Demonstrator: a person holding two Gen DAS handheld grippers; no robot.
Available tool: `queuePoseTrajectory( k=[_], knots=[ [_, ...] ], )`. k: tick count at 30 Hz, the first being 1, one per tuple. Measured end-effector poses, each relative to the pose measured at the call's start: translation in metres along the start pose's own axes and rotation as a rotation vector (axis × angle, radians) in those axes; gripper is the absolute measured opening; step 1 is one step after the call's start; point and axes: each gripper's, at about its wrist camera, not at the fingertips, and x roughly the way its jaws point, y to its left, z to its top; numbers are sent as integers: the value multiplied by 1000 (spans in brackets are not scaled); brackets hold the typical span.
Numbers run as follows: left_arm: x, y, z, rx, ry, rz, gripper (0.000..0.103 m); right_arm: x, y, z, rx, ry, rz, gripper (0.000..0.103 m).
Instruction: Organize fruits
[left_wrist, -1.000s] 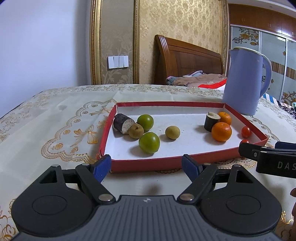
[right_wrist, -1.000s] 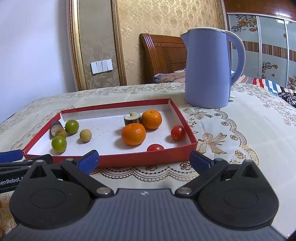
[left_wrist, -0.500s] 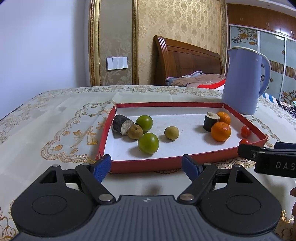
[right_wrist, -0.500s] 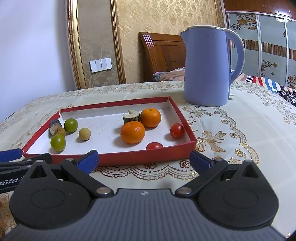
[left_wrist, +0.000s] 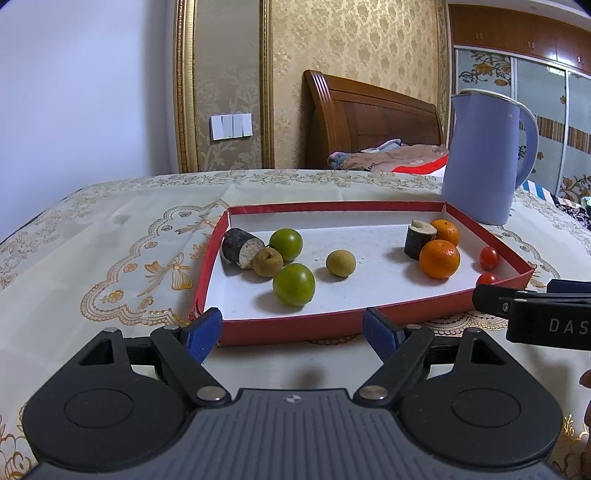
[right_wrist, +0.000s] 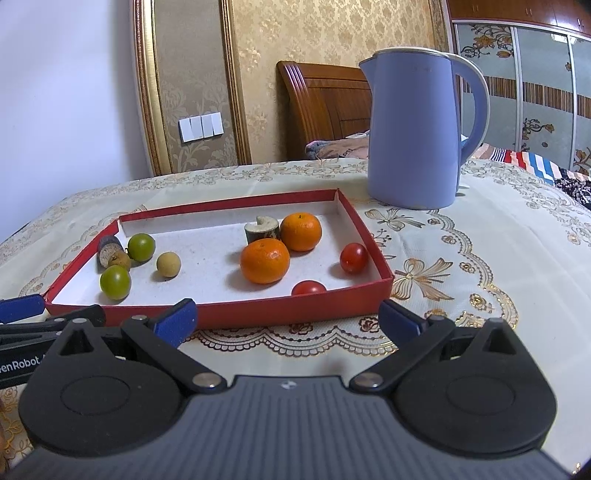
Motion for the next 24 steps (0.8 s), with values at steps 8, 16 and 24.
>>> queuePoseTrajectory(
  k=[8, 16, 24],
  knots=[
    [-1, 0, 0, -2, -4, -1, 83, 0, 0, 0, 0, 0, 0, 103],
    [-1, 1, 1, -8, -5, 2, 83, 0, 0, 0, 1, 1, 0, 103],
    [0, 1, 0, -9, -3, 3, 83, 1, 0, 0, 0, 4, 0, 103]
  ],
)
